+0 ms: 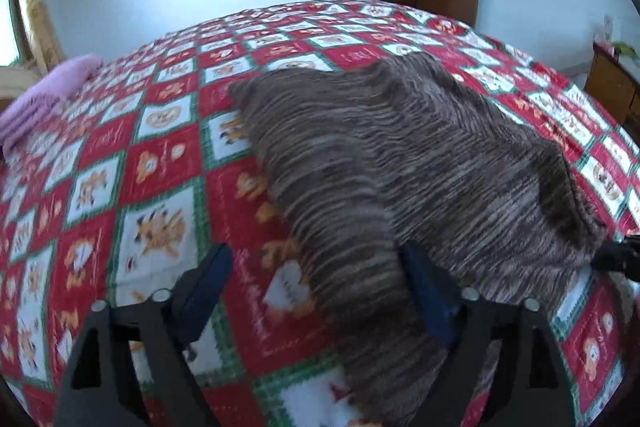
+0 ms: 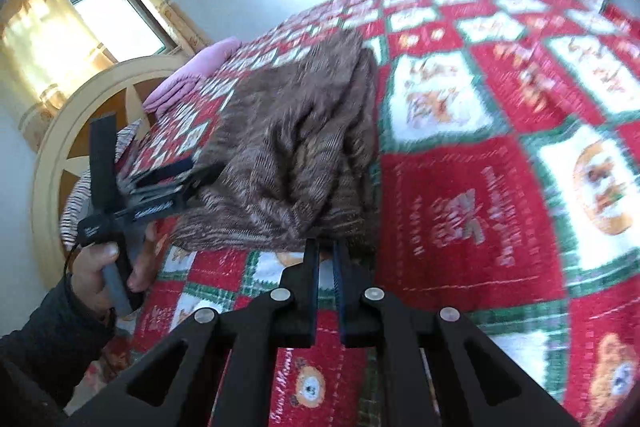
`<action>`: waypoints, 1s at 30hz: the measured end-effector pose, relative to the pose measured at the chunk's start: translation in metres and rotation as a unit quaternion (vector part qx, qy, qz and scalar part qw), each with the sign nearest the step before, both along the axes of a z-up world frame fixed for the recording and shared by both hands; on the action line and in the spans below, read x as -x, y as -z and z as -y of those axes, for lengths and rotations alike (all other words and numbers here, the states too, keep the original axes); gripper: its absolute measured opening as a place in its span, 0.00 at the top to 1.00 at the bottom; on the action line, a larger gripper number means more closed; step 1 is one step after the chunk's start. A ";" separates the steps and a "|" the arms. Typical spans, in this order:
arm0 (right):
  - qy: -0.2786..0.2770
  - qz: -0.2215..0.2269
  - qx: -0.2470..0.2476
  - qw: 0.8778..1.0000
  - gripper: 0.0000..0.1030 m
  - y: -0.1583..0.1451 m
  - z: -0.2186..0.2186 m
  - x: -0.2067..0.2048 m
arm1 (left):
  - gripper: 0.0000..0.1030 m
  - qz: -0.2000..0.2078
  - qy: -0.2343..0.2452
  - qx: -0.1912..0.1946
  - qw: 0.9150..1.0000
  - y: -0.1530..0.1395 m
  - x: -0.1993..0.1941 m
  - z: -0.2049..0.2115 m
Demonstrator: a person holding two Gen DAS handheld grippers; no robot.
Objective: Fold small clothes
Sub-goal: 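Lower the folded sweater onto the quilt and open both grippers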
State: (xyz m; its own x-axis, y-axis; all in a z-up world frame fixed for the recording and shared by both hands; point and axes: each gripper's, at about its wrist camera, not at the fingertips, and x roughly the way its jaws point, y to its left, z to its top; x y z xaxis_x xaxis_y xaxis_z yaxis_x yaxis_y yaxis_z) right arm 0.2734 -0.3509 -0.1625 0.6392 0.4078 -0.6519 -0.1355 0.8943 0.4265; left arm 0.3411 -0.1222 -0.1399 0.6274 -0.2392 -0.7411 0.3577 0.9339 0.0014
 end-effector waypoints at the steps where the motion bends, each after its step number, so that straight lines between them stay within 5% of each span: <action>1: 0.009 0.012 0.016 1.000 0.90 -0.004 0.000 0.003 | 0.13 -0.005 -0.001 0.016 1.000 0.000 0.001 -0.004; 6: 0.046 0.070 0.051 0.995 0.81 -0.042 -0.004 0.006 | 0.07 -0.007 -0.002 0.052 0.999 -0.004 0.017 -0.016; 13: -0.070 0.056 0.125 0.988 0.81 -0.065 -0.091 -0.087 | 0.03 -0.034 -0.004 0.059 0.998 0.009 0.027 -0.022; 22: -0.130 0.003 0.220 0.967 0.81 -0.024 -0.186 -0.216 | 0.00 -0.065 -0.013 0.126 0.990 0.018 0.020 -0.041; 25: -0.137 0.020 0.244 0.960 0.81 -0.007 -0.211 -0.229 | 0.00 -0.067 -0.012 0.132 0.989 0.019 0.019 -0.042; 30: -0.125 0.023 0.231 0.965 0.78 -0.012 -0.208 -0.226 | 0.00 -0.067 -0.011 0.141 0.988 0.018 0.021 -0.044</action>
